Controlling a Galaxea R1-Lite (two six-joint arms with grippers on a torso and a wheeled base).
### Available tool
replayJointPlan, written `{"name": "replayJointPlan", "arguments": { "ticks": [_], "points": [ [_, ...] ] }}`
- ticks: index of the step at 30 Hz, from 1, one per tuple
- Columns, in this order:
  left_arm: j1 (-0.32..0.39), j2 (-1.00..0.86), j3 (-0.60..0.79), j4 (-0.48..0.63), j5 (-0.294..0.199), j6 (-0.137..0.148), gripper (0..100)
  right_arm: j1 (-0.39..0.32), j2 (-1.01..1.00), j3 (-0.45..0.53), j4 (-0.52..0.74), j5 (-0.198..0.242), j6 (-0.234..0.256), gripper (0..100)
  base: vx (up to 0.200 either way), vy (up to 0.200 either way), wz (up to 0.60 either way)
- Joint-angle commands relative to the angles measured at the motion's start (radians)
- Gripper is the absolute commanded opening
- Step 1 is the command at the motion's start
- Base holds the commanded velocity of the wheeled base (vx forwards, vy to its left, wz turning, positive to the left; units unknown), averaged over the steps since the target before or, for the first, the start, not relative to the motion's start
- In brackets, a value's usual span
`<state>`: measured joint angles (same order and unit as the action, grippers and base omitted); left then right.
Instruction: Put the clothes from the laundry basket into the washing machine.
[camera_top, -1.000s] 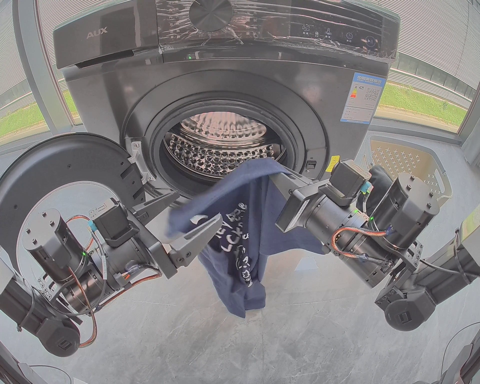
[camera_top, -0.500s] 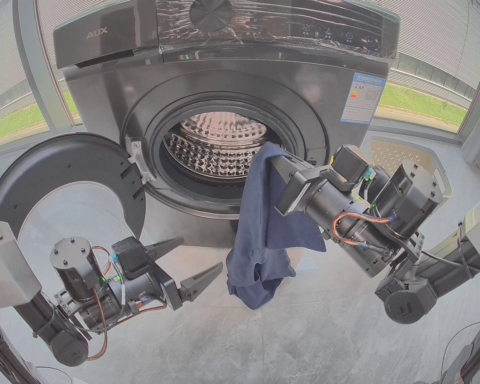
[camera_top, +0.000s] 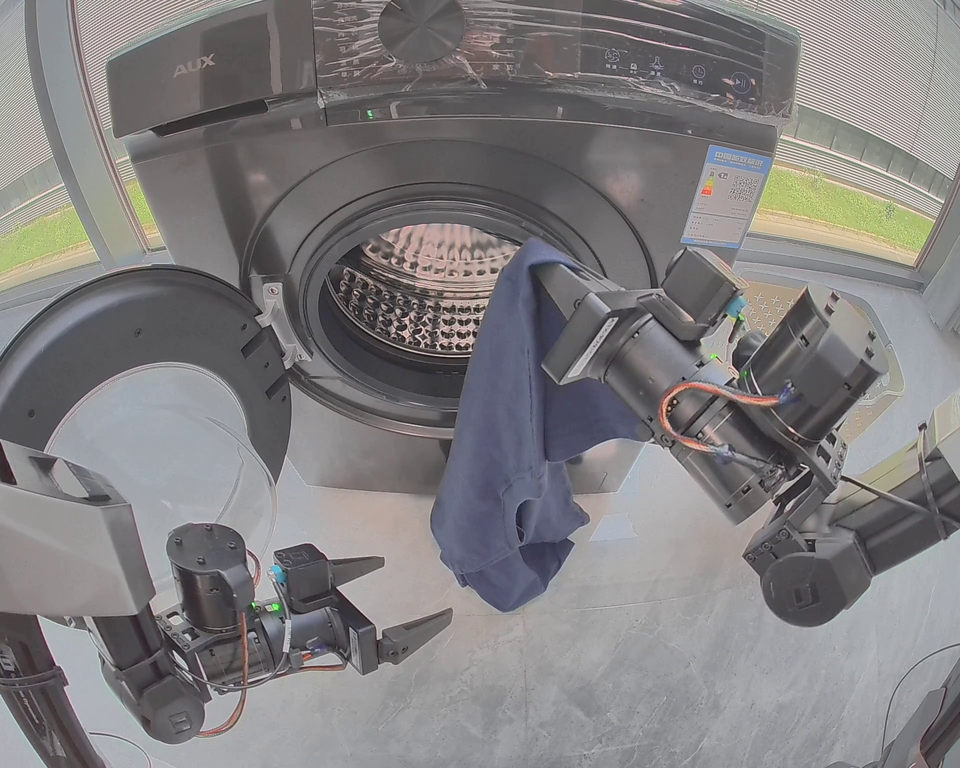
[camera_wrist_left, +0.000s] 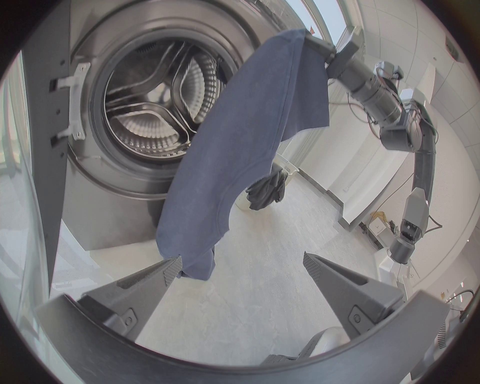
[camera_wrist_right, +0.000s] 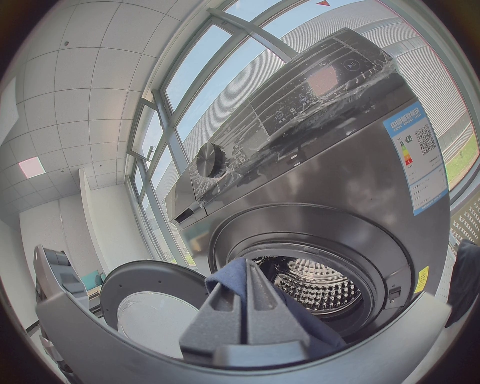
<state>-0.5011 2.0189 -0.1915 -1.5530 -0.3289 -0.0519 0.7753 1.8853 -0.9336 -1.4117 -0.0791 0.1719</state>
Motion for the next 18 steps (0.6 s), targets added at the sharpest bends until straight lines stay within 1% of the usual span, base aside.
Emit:
{"name": "replayJointPlan", "arguments": {
  "ticks": [1, 6, 11, 13, 14, 18],
  "points": [
    [-0.005, 0.103, -0.032, -0.004, -0.016, 0.001, 100, 0.005, 0.003, -0.03, 0.008, -0.001, 0.0, 0, 0.0, 0.0, 0.0],
    [-0.005, 0.178, -0.123, -0.004, -0.038, -0.002, 100, 0.016, 0.003, -0.03, 0.008, -0.001, 0.0, 0, 0.0, 0.0, 0.0],
    [-0.007, 0.253, -0.229, -0.004, -0.038, -0.003, 100, 0.019, 0.003, -0.03, 0.008, -0.001, 0.0, 0, 0.0, 0.0, 0.0],
    [-0.007, 0.267, -0.246, -0.004, -0.038, -0.003, 100, 0.022, 0.003, -0.03, 0.008, -0.001, 0.0, 0, 0.0, 0.0, 0.0],
    [-0.007, 0.3, -0.292, -0.004, -0.038, -0.003, 100, 0.028, 0.003, -0.03, 0.008, -0.001, 0.0, 0, 0.0, 0.0, 0.0],
    [-0.007, 0.363, -0.394, -0.004, -0.033, -0.003, 100, 0.038, 0.011, -0.03, 0.005, -0.001, 0.001, 0, 0.0, 0.0, 0.0]
  ]
}}
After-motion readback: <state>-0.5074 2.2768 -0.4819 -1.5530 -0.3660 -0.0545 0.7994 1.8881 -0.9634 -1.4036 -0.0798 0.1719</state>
